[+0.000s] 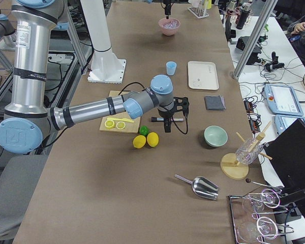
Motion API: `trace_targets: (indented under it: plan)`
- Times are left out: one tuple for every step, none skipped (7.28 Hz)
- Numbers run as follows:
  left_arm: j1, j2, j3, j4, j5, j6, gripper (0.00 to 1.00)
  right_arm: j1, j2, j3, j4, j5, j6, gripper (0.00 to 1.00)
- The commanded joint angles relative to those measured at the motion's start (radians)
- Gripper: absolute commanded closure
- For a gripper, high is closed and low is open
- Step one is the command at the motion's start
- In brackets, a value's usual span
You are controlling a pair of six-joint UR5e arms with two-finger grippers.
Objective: Mash ice and strawberries in cup
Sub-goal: 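Lower the left gripper into the pink bowl and grasp an ice cube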
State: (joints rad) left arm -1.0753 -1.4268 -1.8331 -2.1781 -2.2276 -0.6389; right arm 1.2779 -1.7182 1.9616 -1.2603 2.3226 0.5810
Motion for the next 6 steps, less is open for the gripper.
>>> trace_targets:
  plan:
    - [0.079,-0.021,0.029,-0.040,0.081,-0.083,0.02,-0.002,0.000,-0.001,0.002,-0.002,-0.001,0.00]
    - [0.103,-0.021,0.052,-0.064,0.116,-0.099,0.03,-0.002,0.000,-0.001,0.002,-0.002,-0.001,0.00]
    - [0.104,-0.021,0.066,-0.069,0.117,-0.094,0.03,0.000,0.000,-0.003,0.002,-0.003,-0.003,0.00]
    - [0.110,-0.017,0.074,-0.083,0.117,-0.099,0.03,-0.002,0.000,-0.003,0.002,-0.011,-0.003,0.00]
    - [0.121,-0.017,0.095,-0.115,0.118,-0.102,0.03,-0.002,0.000,-0.003,0.002,-0.015,-0.003,0.00]
    - [0.130,-0.017,0.101,-0.138,0.118,-0.123,0.03,-0.002,0.000,-0.003,0.002,-0.015,-0.003,0.00]
